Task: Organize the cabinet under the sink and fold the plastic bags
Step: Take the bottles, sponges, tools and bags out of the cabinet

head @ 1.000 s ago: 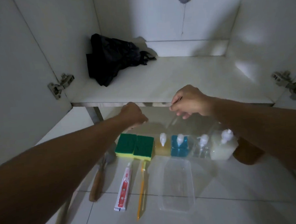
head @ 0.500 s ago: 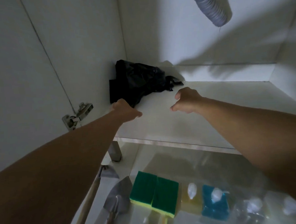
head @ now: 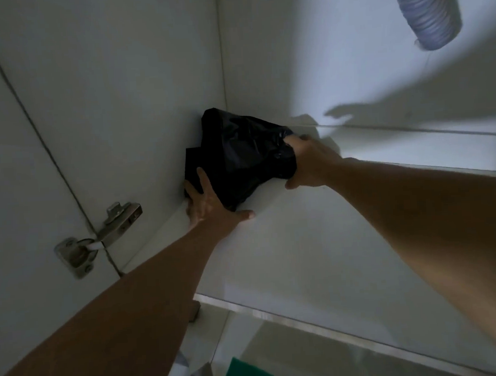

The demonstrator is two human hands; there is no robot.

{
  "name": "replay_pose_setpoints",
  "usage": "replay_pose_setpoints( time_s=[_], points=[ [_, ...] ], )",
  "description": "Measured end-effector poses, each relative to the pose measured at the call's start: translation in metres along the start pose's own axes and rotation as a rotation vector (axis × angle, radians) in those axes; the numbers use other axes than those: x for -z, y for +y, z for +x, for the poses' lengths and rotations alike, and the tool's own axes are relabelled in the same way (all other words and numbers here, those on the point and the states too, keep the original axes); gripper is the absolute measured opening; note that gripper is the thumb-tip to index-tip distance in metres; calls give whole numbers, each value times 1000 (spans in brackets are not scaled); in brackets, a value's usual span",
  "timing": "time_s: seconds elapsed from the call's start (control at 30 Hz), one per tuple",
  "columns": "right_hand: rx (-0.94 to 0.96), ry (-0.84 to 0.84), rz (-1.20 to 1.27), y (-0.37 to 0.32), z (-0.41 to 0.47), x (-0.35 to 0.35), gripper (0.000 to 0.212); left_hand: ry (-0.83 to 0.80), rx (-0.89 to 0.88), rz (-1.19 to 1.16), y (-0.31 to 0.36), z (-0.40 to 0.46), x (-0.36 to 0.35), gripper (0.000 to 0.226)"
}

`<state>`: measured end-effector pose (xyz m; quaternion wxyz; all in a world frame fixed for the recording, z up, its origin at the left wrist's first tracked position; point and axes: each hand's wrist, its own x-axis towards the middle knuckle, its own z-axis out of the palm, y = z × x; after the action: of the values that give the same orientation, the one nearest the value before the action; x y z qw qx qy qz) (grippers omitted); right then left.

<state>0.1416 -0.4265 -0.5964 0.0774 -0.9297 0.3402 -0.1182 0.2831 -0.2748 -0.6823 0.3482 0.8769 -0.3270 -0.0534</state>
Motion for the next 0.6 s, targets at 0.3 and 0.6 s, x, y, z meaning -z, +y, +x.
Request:
replay_pose_setpoints(
  time_s=[0.3, 0.6],
  points=[
    [99, -122, -215, 1, 99, -22, 157, 118, -8, -233, -16, 37, -23, 135],
    [202, -230, -212, 0, 153, -40, 153, 125, -71, -190, -21, 42, -31, 129]
  ],
)
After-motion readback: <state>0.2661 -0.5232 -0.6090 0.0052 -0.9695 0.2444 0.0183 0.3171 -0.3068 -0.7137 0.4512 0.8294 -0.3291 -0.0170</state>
